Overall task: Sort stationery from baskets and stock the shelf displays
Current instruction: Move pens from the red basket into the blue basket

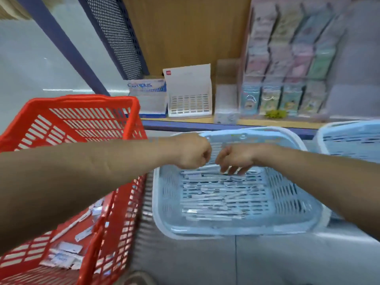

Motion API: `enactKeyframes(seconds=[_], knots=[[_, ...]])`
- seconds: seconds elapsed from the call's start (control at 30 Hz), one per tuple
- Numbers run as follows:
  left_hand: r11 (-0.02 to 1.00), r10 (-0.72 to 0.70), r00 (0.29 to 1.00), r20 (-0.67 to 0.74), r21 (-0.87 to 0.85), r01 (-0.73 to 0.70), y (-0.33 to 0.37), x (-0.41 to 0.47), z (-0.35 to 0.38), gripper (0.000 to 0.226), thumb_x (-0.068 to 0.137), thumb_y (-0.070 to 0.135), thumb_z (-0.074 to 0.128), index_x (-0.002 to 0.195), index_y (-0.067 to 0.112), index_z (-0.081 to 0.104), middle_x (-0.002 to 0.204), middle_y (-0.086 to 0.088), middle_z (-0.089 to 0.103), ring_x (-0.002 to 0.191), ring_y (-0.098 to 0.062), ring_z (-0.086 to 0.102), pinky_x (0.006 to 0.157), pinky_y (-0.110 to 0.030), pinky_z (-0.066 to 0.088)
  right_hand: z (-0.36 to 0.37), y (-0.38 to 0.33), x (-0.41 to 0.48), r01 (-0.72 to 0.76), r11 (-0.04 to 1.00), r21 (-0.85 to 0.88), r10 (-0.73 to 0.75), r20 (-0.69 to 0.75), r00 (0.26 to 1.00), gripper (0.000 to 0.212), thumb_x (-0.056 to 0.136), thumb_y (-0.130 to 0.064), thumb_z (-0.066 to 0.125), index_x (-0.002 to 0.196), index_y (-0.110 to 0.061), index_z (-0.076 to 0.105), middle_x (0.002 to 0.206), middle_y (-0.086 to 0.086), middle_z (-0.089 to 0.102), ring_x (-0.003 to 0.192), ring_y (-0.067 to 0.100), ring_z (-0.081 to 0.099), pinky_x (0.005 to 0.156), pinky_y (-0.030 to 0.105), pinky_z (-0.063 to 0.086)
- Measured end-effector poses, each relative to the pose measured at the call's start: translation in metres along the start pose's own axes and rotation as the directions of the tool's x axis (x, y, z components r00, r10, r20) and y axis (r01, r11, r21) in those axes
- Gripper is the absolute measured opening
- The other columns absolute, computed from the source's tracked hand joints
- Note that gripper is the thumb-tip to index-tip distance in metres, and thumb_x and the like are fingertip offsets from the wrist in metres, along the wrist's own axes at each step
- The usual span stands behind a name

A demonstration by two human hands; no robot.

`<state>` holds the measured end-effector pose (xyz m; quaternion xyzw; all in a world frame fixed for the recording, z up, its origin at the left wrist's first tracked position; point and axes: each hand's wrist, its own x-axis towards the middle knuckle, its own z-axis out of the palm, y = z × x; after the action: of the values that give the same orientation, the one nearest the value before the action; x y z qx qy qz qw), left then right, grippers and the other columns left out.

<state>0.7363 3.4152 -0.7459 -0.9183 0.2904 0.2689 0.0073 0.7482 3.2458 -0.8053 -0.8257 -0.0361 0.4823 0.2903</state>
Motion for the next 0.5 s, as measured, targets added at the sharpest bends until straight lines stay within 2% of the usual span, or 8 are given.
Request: enactKeyframes(seconds=[0.07,0.13,0.2,0.27,0.33,0.5], knots=[[0.998,-0.057,0.996,0.068,0.015,0.056,0.005,0.021,0.030,0.028,0.093,0.016,0.047,0.111,0.018,0.069,0.114,-0.003,0.069,0.105,-0.024,0.061,0.086,-0.031,0.049,0.015,0.017,0.011,0.005,0.997,-0.082,-0.012,-0.078,0.997,0.031,0.097,-0.021,0.052,0.127,-0.021,0.057,0.106,0.002,0.061,0.084,0.019,0.058,0.071,0.032,0.055],[0.991,-0.130,0.985,0.111,0.024,0.128,0.008,0.038,0.057,0.029,0.093,0.013,0.047,0.113,0.016,0.068,0.115,-0.007,0.068,0.106,-0.027,0.061,0.087,-0.033,0.049,0.028,0.029,0.023,0.026,0.994,-0.105,-0.036,-0.104,0.994,0.043,0.096,-0.019,0.051,0.139,-0.020,0.048,0.128,0.008,0.057,0.097,0.025,0.060,0.082,0.036,0.054],[0.982,-0.186,0.976,0.114,0.039,0.183,0.008,0.048,0.080,0.031,0.092,0.010,0.048,0.116,0.013,0.067,0.117,-0.010,0.067,0.110,-0.029,0.061,0.088,-0.035,0.049,0.037,0.038,0.034,0.055,0.984,-0.169,-0.080,-0.145,0.986,0.049,0.098,-0.016,0.048,0.146,-0.018,0.041,0.146,0.008,0.046,0.124,0.027,0.052,0.102,0.035,0.044],[0.971,-0.239,0.968,0.081,0.045,0.236,0.005,0.055,0.099,0.032,0.092,0.008,0.049,0.119,0.012,0.066,0.118,-0.012,0.067,0.111,-0.030,0.061,0.090,-0.036,0.049,0.043,0.046,0.041,0.074,0.981,-0.179,-0.107,-0.185,0.977,0.049,0.098,-0.013,0.046,0.146,-0.017,0.041,0.150,0.006,0.043,0.135,0.024,0.043,0.109,0.033,0.037],[0.955,-0.294,0.954,0.060,0.051,0.291,-0.001,0.058,0.116,0.032,0.090,0.006,0.051,0.118,0.011,0.066,0.116,-0.012,0.068,0.109,-0.030,0.063,0.091,-0.037,0.051,0.049,0.056,0.047,0.087,0.975,-0.207,-0.132,-0.214,0.968,0.045,0.098,-0.013,0.044,0.143,-0.016,0.045,0.147,0.006,0.047,0.133,0.024,0.044,0.108,0.033,0.037],[0.917,-0.398,0.915,0.069,0.045,0.395,-0.008,0.057,0.142,0.035,0.086,0.001,0.058,0.118,0.014,0.066,0.115,-0.006,0.068,0.105,-0.027,0.065,0.091,-0.036,0.053,0.047,0.085,0.053,0.016,0.946,-0.324,-0.126,-0.322,0.938,0.032,0.097,-0.016,0.046,0.126,-0.019,0.058,0.128,0.006,0.061,0.114,0.027,0.057,0.090,0.035,0.048]])
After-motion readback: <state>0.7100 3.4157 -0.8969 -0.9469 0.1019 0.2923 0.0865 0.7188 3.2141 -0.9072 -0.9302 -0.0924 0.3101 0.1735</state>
